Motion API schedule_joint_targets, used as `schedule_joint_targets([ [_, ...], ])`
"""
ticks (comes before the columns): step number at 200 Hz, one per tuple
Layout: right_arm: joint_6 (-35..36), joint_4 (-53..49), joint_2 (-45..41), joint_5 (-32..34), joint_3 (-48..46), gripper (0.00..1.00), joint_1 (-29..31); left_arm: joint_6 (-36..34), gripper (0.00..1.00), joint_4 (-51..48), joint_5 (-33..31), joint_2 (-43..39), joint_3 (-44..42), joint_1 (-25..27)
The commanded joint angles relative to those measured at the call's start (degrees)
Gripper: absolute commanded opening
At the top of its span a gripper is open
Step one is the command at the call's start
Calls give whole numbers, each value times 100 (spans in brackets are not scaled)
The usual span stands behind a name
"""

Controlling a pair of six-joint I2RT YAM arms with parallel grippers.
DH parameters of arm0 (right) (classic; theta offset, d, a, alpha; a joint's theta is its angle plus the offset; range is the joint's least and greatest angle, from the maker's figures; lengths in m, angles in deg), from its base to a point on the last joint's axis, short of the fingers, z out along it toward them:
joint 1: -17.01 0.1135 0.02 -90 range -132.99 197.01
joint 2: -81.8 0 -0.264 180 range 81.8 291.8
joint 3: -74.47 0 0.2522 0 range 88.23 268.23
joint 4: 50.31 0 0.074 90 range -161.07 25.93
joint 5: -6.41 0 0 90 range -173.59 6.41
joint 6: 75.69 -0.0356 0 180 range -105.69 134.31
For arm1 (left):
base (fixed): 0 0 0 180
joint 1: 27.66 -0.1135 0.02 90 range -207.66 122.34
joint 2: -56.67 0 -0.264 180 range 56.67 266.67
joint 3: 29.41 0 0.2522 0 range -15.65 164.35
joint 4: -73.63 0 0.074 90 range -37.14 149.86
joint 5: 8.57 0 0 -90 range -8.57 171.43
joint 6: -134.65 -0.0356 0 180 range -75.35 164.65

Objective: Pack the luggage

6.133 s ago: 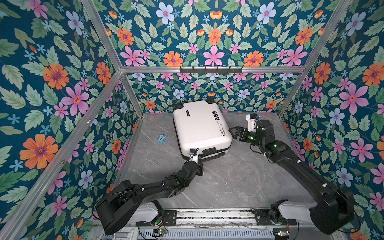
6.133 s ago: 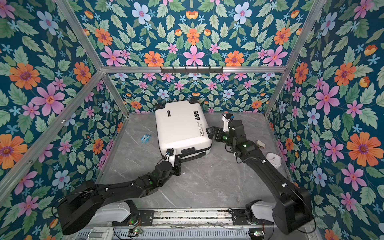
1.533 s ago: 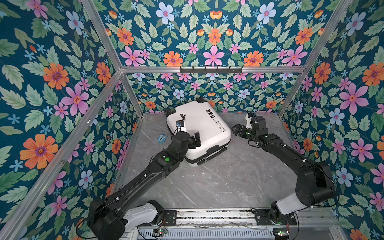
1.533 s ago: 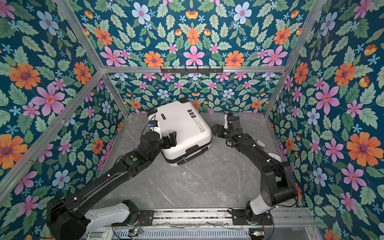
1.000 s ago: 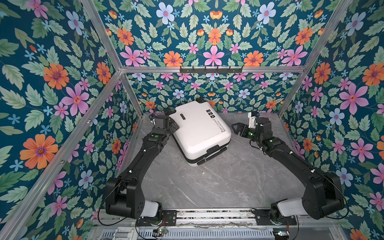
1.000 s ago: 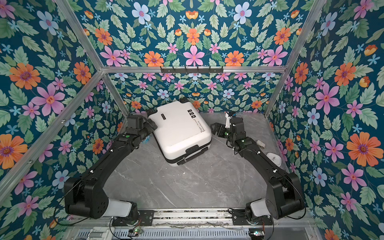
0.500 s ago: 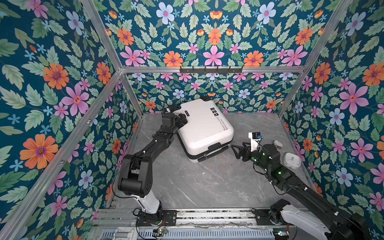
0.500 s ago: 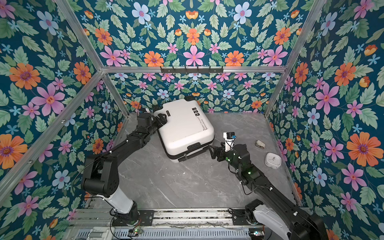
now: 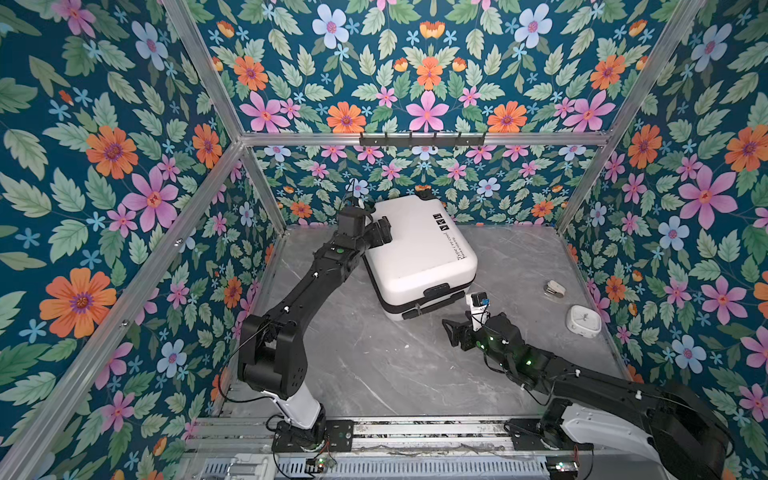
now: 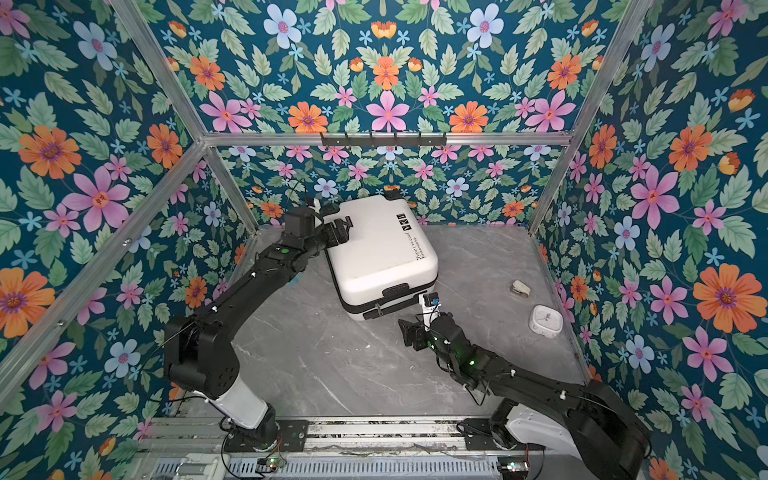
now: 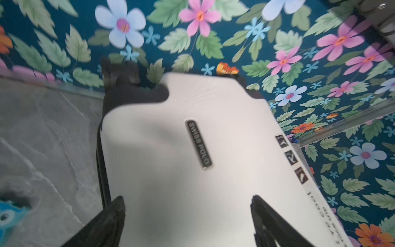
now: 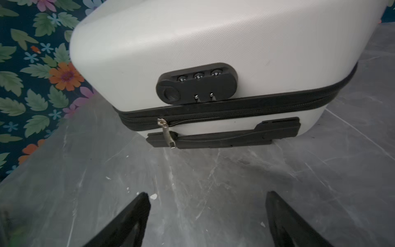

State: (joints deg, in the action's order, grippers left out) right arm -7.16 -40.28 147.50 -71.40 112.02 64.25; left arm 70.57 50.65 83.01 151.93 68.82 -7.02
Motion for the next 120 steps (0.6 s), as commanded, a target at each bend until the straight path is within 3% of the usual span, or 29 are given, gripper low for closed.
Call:
schedule_joint_targets([
  [1,135,1496,640,746,-66,84,230,-777,90,-1144,-429,258,342,23],
  [46,717,2654,2231,1454,430,83,802,-975,81,-1218,-296,481,-41,85],
  [120,744,3270,3327,1632,928,65,822,-875,77,-921,-115,283,-702,89],
])
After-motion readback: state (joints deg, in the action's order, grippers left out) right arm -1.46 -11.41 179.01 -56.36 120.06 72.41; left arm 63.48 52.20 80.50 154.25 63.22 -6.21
